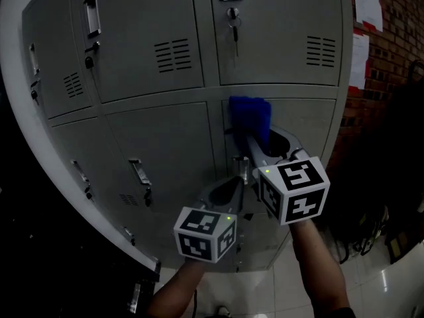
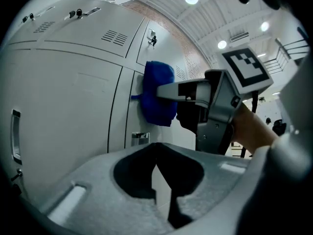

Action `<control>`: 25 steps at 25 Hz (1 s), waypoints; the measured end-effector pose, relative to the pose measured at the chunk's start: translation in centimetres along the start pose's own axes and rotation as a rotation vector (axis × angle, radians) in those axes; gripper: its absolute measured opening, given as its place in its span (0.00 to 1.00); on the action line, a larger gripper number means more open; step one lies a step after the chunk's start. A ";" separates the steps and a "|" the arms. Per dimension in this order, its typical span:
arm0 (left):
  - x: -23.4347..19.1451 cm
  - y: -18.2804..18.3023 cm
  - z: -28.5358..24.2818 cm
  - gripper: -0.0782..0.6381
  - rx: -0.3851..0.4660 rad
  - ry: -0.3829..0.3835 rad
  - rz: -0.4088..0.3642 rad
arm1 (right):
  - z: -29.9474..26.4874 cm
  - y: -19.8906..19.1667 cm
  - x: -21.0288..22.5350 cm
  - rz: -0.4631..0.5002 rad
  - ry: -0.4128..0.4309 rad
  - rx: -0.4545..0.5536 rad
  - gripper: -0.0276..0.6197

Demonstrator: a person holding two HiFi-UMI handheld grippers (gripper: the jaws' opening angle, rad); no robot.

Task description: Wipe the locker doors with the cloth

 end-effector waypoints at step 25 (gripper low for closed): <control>1.9 -2.0 -2.2 0.11 -0.047 -0.102 0.017 | 8.2 -1.6 12.8 -0.016 -0.369 -0.029 0.17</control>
Point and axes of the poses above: the fingertips, and each gripper's own axes: z backward along the fingers, x to its right, y out of its top, the point moved 10 cm from there along z, backward along the fingers, and after that the axes turned 1 degree about -x, right-handed, at the moved point
